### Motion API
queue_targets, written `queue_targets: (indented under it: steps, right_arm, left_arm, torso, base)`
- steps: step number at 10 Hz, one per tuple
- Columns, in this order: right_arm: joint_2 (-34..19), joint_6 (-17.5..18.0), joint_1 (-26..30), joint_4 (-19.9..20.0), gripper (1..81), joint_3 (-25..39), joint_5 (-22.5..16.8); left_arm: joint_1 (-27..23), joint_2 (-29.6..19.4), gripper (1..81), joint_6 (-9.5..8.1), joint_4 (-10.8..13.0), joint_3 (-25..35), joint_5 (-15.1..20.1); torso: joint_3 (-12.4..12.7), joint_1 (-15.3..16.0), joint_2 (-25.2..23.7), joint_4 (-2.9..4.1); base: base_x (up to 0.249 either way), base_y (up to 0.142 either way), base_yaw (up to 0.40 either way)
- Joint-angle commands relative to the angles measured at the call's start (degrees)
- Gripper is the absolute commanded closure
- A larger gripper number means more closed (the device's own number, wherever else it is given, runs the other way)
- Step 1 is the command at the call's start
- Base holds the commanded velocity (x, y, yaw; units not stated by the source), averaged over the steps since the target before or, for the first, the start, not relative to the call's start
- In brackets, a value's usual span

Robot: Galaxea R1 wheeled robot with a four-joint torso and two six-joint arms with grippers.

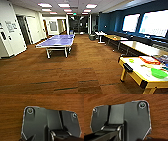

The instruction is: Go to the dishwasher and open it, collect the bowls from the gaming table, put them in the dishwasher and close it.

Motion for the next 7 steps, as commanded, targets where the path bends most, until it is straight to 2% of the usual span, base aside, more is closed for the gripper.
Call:
queue_targets:
  steps: [1,7]
  right_arm:
    - [0.2,-0.2,2.9,-0.1,1.0,-0.1,-3.0]
    - [0.2,-0.2,2.9,0.0,1.0,-0.1,-3.0]
  left_arm:
    - [-2.9,-0.3,1.0,0.33,0.4,-0.1,2.7]
    - [-2.9,-0.4,1.0,0.33,0.4,-0.1,2.7]
  torso:
    - [0.0,0.0,0.0,0.0]
    - [0.0,-0.1,0.0,0.0]
  base:
    - [0.0,0.0,0.112]
    - [0.0,0.0,0.17]
